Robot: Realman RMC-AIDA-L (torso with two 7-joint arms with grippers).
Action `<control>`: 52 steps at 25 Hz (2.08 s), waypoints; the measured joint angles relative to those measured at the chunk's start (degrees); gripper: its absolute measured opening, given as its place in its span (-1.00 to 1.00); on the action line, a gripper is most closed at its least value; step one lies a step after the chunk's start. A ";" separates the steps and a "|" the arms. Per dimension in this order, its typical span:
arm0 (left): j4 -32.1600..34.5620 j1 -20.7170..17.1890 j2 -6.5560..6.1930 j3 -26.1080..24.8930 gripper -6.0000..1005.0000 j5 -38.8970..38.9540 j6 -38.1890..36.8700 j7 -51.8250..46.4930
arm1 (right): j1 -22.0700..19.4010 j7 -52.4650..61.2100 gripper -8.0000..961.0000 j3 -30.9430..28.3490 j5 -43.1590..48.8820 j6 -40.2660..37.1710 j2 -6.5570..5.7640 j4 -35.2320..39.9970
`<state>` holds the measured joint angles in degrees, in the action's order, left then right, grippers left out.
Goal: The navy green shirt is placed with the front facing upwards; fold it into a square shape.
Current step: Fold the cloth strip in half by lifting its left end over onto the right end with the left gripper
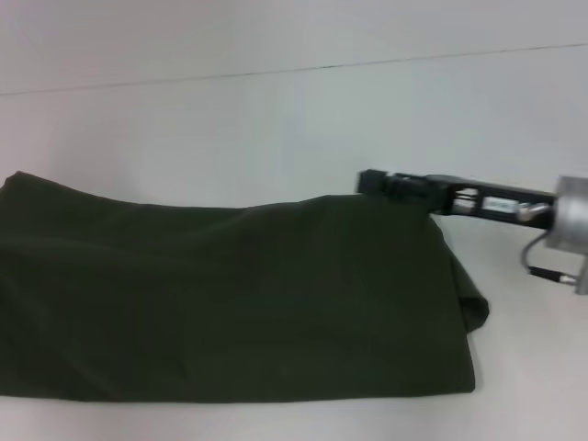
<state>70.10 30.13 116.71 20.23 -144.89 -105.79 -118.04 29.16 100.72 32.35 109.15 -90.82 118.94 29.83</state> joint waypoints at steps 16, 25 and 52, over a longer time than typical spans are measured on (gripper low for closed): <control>3.31 0.18 -0.70 -1.71 -0.92 3.13 -4.96 -0.85 | 15.99 -9.54 -0.88 9.86 -0.50 17.70 1.64 -18.25; 2.76 0.06 -0.77 -1.47 -0.92 2.77 -4.60 -0.83 | 25.57 -16.63 -0.88 11.21 -0.13 26.64 2.30 -27.88; 0.04 1.46 -0.18 0.66 -0.92 7.53 -6.04 -1.59 | 37.91 -26.50 -0.80 7.29 7.33 40.37 2.61 -38.64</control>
<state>70.14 31.60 116.53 20.89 -137.36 -111.83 -119.64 67.07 74.22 39.63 116.48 -50.46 121.55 -8.80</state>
